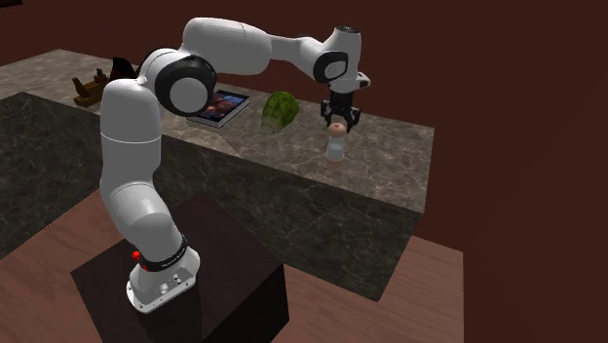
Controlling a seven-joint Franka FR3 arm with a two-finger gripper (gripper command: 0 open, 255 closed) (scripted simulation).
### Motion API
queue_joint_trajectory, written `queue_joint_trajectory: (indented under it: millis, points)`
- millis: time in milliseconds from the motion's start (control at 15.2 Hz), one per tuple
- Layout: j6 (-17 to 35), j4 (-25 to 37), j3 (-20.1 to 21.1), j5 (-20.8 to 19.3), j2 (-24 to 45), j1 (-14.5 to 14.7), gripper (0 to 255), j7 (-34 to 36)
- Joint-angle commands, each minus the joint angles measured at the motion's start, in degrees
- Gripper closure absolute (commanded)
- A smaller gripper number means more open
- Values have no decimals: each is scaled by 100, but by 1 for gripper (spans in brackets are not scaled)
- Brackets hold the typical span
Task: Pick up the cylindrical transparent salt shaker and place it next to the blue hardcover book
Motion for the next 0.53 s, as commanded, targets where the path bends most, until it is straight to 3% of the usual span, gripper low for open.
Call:
queue_joint_trajectory:
  millis: [0, 462]
  points:
    - [-151, 136, -5, -7, -15, -7, 255, 6]
    - [-672, 622, -15, -26, -52, -23, 255, 39]
